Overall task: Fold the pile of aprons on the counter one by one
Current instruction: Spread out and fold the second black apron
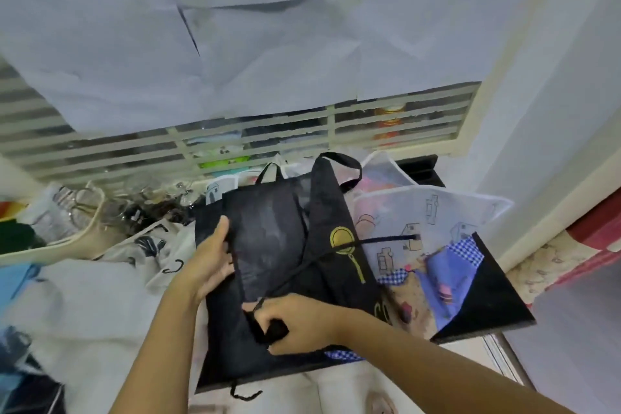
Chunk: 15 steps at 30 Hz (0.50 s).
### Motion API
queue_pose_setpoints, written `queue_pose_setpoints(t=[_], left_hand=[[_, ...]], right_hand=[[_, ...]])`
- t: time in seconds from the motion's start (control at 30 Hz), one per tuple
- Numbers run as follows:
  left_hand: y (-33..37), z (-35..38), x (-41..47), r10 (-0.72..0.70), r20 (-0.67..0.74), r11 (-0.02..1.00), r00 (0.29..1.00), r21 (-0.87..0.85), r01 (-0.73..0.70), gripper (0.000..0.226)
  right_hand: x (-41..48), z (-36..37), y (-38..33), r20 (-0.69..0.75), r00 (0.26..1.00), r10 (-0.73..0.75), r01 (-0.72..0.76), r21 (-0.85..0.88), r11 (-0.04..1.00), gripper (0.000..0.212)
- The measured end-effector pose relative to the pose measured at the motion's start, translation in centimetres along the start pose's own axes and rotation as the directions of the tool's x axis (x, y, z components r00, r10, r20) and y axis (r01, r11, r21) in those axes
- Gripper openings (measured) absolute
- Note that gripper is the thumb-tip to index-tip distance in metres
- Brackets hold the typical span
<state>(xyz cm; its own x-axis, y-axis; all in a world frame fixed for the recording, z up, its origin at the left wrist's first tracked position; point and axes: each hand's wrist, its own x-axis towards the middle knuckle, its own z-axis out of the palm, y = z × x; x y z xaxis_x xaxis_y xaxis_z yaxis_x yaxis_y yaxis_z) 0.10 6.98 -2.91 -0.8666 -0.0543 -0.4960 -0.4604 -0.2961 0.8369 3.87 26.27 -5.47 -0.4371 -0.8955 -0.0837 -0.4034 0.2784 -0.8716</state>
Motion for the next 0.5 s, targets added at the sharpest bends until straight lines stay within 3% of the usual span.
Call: queue_pose_setpoints(t=[0.03,0.1,0.2,0.23,0.27,0.33,0.4,0.43,0.5], left_hand=[[-0.8,-1.0,0.4,-0.015,-0.089,0.995,0.996,0.099,0.024,0.04],[-2.5,-2.4,1.4,0.008,-0.239,0.968,0.971,0.246,0.053,0.039],[-4.2,-3.5,2.8,0.098,-0.436,0.946,0.895,0.319,0.052,0.027],[-4.4,-3.6,3.2,0.13,-0.475,0.941,0.871,0.337,0.043,0.021],[-4.4,-3.7,3.5,0.173,-0.499,0.927,0.849,0.373,0.031,0.016],[-3.9,-4.1,3.9,0.281,-0.517,0.881,0.808,0.473,-0.004,0.023],[-3.3,-4.3,4.2,0.394,-0.52,0.809,0.758,0.587,-0.018,0.047],[-3.1,-4.4,4.3,0.431,-0.52,0.781,0.738,0.624,-0.017,0.051],[-2.4,-4.5,4.5,0.469,-0.506,0.746,0.724,0.666,-0.017,0.05]], right_hand=[[0.7,1.2,0.7,0.041,0.999,0.027,-0.025,-0.062,0.998,0.018],[1.7,2.7,1.5,0.134,0.988,0.078,-0.056,-0.162,0.985,0.015],[1.5,3.3,1.6,0.264,0.942,0.207,-0.164,-0.175,0.971,0.035],[1.3,3.2,1.7,0.239,0.936,0.259,-0.223,-0.169,0.96,0.038],[1.1,2.8,1.8,0.149,0.944,0.293,-0.27,-0.158,0.95,0.037],[1.4,1.5,2.3,-0.179,0.925,0.335,-0.36,-0.135,0.923,0.028],[1.9,-0.3,3.3,-0.479,0.815,0.327,-0.45,-0.166,0.877,0.019],[2.1,-1.2,3.8,-0.541,0.786,0.3,-0.478,-0.224,0.849,0.017],[2.6,-2.7,4.7,-0.457,0.85,0.261,-0.464,-0.417,0.781,0.034]])
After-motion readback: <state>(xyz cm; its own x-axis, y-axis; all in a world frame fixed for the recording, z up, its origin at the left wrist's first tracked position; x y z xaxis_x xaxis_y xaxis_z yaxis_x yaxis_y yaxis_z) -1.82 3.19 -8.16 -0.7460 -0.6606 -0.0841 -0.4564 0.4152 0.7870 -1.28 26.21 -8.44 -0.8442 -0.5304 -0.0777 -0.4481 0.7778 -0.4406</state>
